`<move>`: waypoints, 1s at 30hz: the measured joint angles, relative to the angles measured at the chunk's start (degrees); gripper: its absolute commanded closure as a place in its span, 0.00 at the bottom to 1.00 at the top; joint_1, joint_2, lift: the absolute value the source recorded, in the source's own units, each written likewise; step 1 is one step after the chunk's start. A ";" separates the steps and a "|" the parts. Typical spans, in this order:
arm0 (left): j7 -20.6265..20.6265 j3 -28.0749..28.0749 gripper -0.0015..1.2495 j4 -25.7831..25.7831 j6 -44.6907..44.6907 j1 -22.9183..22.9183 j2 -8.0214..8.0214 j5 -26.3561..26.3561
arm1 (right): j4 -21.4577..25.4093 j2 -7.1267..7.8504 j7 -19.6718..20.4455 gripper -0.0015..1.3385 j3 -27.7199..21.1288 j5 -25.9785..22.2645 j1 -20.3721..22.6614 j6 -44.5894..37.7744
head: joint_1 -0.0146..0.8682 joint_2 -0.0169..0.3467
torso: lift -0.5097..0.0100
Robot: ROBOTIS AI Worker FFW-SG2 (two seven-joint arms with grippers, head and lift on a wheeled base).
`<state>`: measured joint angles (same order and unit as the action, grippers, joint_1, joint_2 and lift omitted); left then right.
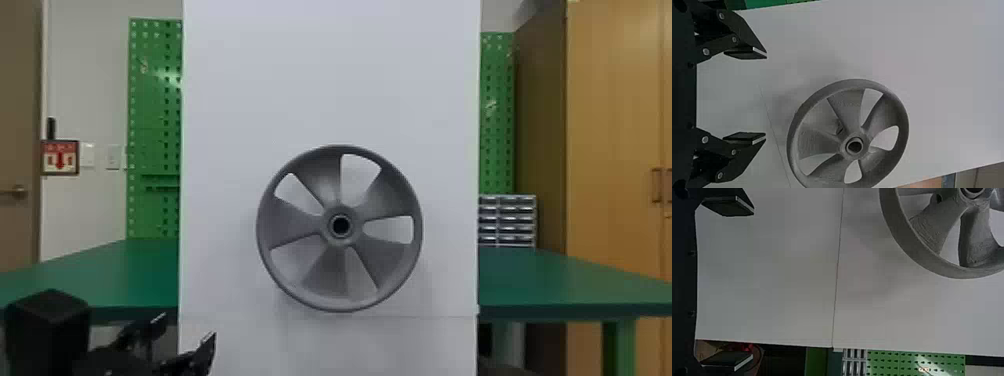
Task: Hold the wheel and insert it
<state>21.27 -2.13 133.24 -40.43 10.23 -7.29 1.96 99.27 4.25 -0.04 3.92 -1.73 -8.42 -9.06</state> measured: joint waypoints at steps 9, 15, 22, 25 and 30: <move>0.00 -0.17 0.41 0.00 0.09 -0.03 0.00 0.26 | -0.27 -0.03 -0.14 0.03 -0.12 0.05 0.13 0.79 | 0.02 0.05 | 0.02; 0.00 -0.24 0.41 0.00 0.10 -0.03 0.00 0.32 | -0.38 -0.03 -0.14 0.03 -0.43 0.05 0.33 0.92 | 0.02 0.05 | 0.02; 0.00 -0.45 0.41 0.00 0.39 -0.20 0.00 0.33 | -0.39 -0.13 -0.14 0.03 -0.76 0.00 0.50 0.97 | 0.02 0.05 | 0.02; 0.00 -0.59 0.41 0.00 0.54 -0.31 0.03 0.38 | -0.40 -0.25 -0.14 0.03 -0.98 -0.03 0.55 0.98 | 0.02 0.05 | 0.02; 0.00 -0.75 0.41 0.00 0.61 -0.41 0.08 0.46 | -0.40 -0.30 -0.14 0.03 -1.17 -0.12 0.60 0.98 | 0.02 0.05 | 0.02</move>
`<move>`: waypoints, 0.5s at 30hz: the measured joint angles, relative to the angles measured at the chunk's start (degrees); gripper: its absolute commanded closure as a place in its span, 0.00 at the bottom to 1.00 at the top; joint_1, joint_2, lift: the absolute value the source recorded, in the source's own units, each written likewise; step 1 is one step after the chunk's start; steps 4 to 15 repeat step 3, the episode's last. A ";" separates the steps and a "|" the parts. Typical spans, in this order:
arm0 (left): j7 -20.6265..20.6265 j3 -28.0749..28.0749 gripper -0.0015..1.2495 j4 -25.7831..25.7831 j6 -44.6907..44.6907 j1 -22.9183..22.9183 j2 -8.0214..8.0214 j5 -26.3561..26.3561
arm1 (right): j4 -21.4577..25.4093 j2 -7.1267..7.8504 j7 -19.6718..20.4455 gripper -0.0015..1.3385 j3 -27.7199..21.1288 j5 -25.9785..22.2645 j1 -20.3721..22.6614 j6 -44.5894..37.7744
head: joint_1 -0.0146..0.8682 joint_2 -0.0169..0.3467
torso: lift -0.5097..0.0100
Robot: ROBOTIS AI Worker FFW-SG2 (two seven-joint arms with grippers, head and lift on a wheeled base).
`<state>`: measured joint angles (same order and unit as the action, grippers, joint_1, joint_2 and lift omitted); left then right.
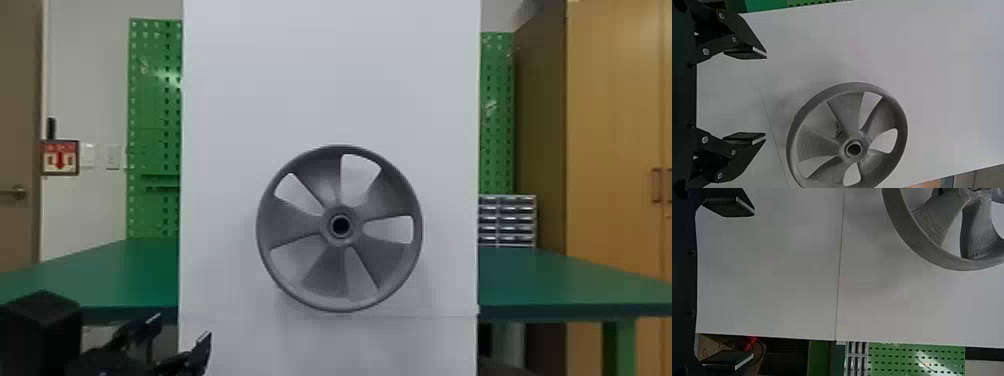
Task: Hold the wheel and insert it
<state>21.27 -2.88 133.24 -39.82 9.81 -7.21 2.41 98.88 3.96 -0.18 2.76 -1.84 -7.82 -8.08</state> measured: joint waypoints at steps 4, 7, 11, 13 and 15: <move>0.00 -0.04 0.41 0.00 0.00 -0.04 0.01 0.03 | 0.00 -0.06 0.00 0.03 -0.07 -0.02 0.00 0.00 | 0.02 0.05 | 0.02; 0.00 -0.04 0.41 0.00 0.00 -0.04 0.01 0.03 | 0.00 -0.06 0.00 0.03 -0.07 -0.02 0.00 0.00 | 0.02 0.05 | 0.02; 0.00 -0.04 0.41 0.00 0.00 -0.04 0.01 0.03 | 0.00 -0.06 0.00 0.03 -0.07 -0.02 0.00 0.00 | 0.02 0.05 | 0.02; 0.00 -0.04 0.41 0.00 0.00 -0.04 0.01 0.03 | 0.00 -0.06 0.00 0.03 -0.07 -0.02 0.00 0.00 | 0.02 0.05 | 0.02; 0.00 -0.04 0.41 0.00 0.00 -0.04 0.01 0.03 | 0.00 -0.06 0.00 0.03 -0.07 -0.02 0.00 0.00 | 0.02 0.05 | 0.02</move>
